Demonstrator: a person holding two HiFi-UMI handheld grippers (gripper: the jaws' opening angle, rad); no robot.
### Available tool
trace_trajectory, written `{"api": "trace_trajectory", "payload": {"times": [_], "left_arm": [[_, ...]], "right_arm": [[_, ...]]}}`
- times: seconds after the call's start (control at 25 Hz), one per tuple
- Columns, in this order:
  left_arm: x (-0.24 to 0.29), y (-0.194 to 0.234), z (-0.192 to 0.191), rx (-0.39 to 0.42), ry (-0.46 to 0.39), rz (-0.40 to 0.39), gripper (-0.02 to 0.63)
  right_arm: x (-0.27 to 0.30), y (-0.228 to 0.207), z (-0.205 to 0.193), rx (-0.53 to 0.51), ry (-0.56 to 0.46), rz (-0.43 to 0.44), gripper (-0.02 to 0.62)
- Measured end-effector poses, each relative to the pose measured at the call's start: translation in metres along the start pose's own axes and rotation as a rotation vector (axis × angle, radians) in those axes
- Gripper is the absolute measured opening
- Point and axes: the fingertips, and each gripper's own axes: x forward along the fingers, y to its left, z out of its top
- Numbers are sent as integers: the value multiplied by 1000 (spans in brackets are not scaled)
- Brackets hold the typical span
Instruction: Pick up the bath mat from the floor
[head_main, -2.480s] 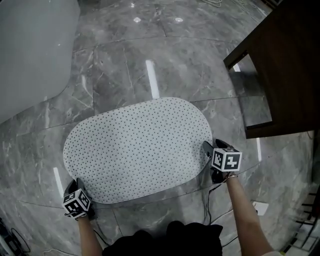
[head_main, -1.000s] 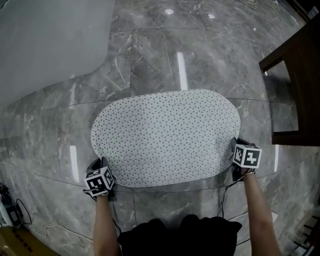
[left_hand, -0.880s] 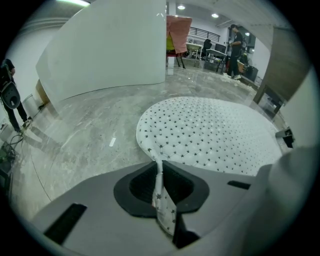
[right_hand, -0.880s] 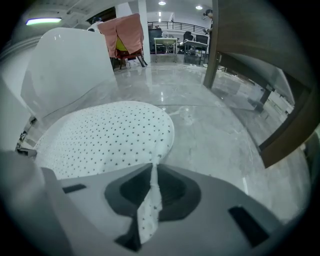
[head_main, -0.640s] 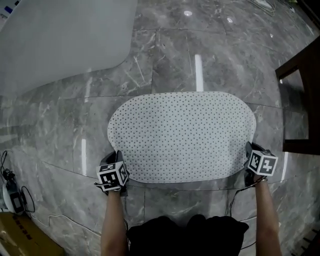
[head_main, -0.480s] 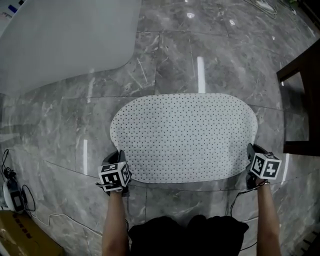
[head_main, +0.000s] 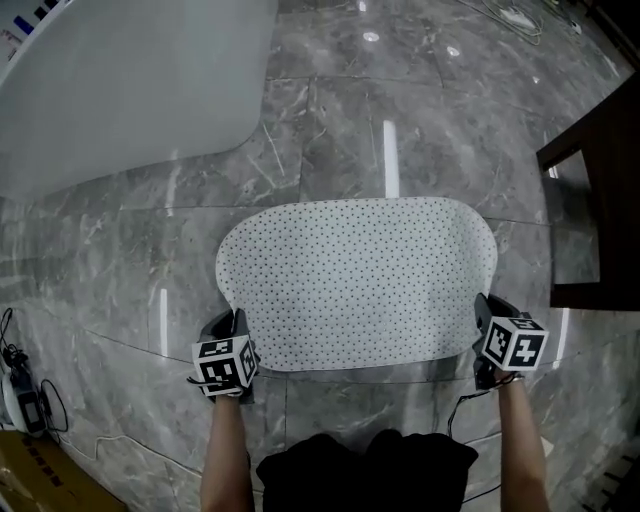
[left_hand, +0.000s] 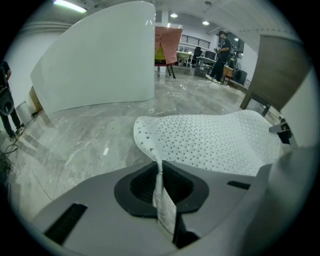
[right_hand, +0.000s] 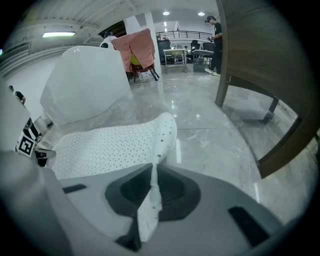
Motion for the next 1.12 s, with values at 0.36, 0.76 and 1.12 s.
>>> {"api": "trace_trajectory", "payload": {"times": [0.36, 0.76, 1.12], "left_arm": [[7, -5, -4, -35, 2, -9, 18], [-15, -16, 14, -74, -11, -38, 17], [-75, -49, 61, -73, -31, -90, 17]], "right_arm": [[11, -5, -7, 13, 2, 11, 28], [-7, 12, 4, 21, -17, 45, 25], [-70, 48, 42, 50, -31, 90, 25]]}}
